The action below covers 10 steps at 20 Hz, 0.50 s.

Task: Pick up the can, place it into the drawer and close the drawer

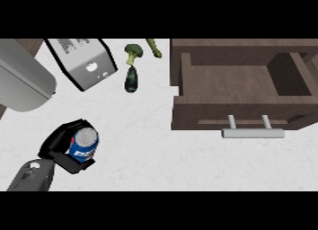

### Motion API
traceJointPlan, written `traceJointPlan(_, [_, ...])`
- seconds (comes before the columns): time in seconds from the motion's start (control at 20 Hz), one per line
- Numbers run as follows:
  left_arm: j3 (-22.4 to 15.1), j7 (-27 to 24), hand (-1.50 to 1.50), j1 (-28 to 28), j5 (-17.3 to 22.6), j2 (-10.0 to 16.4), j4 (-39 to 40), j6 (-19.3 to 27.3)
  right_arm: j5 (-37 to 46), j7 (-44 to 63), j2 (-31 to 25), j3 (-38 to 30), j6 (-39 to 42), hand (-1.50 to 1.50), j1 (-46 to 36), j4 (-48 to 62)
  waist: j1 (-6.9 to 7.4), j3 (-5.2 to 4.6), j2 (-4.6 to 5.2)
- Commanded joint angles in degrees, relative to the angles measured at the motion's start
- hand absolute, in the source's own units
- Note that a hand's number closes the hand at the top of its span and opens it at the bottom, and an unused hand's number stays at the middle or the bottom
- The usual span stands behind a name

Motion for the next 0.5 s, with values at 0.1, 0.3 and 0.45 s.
traceJointPlan(0.1, [1.5, 4.7, 1.50, 4.1, 5.9, -2.2, -10.7, -1.8, 2.0, -3.6, 1.2, 2.3, 0.4, -1.50, 2.7, 1.2, 0.12, 0.02, 0.01])
traceJointPlan(0.3, [9.9, 7.6, 1.50, 2.2, 8.5, -7.5, -9.0, 17.5, 0.8, -0.6, 0.8, 0.8, -0.3, -1.50, 0.9, -1.0, 0.58, 0.00, 0.00])
traceJointPlan(0.45, [10.3, 12.1, 1.50, 0.6, 8.7, -10.7, -15.2, 25.3, -0.1, -3.2, 0.0, -0.9, 1.2, -1.50, 1.2, 3.1, 0.58, 0.10, -0.11])
